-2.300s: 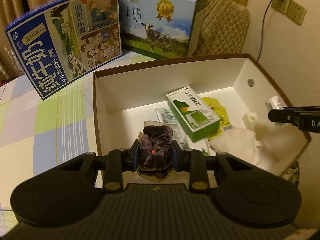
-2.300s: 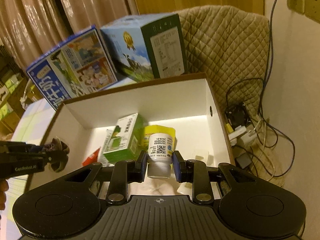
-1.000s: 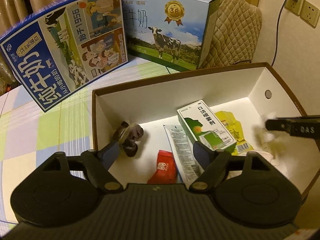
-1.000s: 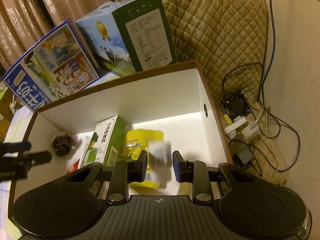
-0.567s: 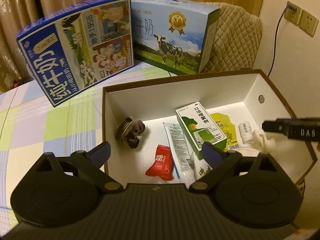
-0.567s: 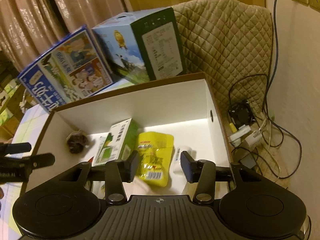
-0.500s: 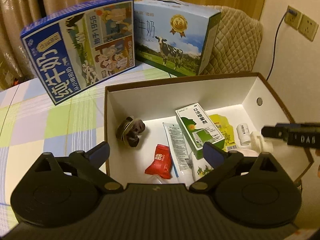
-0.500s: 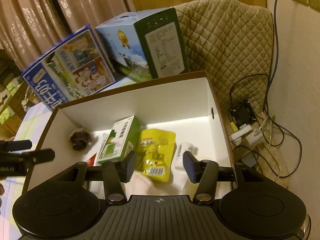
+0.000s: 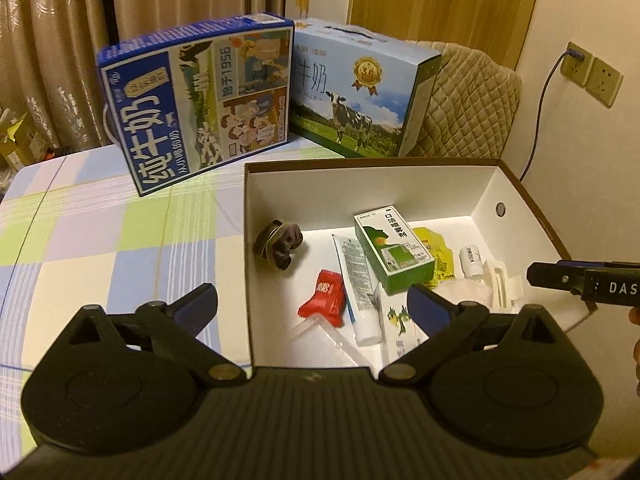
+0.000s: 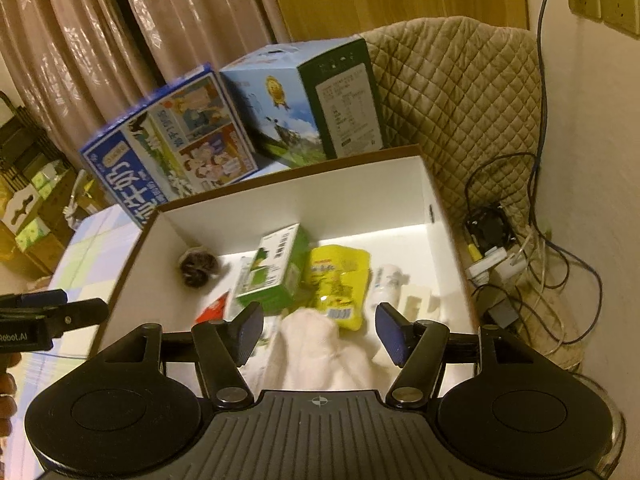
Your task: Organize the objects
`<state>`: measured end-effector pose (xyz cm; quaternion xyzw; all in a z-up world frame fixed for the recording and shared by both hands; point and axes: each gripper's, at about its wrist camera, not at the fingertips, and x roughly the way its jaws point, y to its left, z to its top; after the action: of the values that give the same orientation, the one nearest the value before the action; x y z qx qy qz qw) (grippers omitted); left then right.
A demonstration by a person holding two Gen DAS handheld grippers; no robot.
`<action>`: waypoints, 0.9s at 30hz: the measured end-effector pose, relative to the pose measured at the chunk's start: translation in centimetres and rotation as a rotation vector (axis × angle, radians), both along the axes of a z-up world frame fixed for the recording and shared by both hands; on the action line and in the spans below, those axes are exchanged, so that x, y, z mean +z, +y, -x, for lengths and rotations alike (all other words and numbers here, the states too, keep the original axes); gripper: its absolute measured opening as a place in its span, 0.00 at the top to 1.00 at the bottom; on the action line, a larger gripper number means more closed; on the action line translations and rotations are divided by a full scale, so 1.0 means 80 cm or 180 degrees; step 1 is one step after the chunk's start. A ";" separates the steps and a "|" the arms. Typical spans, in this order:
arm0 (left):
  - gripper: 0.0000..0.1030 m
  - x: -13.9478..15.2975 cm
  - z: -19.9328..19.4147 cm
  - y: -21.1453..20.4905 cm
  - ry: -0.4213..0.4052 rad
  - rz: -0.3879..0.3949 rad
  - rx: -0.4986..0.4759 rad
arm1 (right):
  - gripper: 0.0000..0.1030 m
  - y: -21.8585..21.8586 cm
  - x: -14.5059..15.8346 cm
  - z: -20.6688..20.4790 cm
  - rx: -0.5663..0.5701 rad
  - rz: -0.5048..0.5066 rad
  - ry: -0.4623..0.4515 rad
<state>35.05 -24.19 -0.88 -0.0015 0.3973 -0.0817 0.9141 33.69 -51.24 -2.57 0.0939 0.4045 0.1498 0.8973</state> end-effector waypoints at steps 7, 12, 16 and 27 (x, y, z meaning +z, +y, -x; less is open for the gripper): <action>0.01 0.022 0.057 0.018 -0.0193 0.0022 -0.0053 | 0.42 0.024 0.011 0.049 0.0059 -0.0069 0.0009; 0.01 0.027 0.095 0.040 -0.0165 -0.0029 -0.0079 | 0.42 0.048 0.017 0.089 0.0030 -0.0038 0.0022; 0.01 0.027 0.131 0.065 -0.0127 -0.0062 -0.0038 | 0.42 0.070 0.016 0.119 0.0053 -0.0080 0.0095; 0.01 0.019 0.223 0.163 0.0109 -0.0045 0.0269 | 0.42 0.148 0.003 0.201 0.0180 -0.0040 0.0269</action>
<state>17.24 -11.13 0.61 -0.0131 0.4129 -0.0402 0.9098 17.58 -39.43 -2.30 0.0942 0.4436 0.1735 0.8742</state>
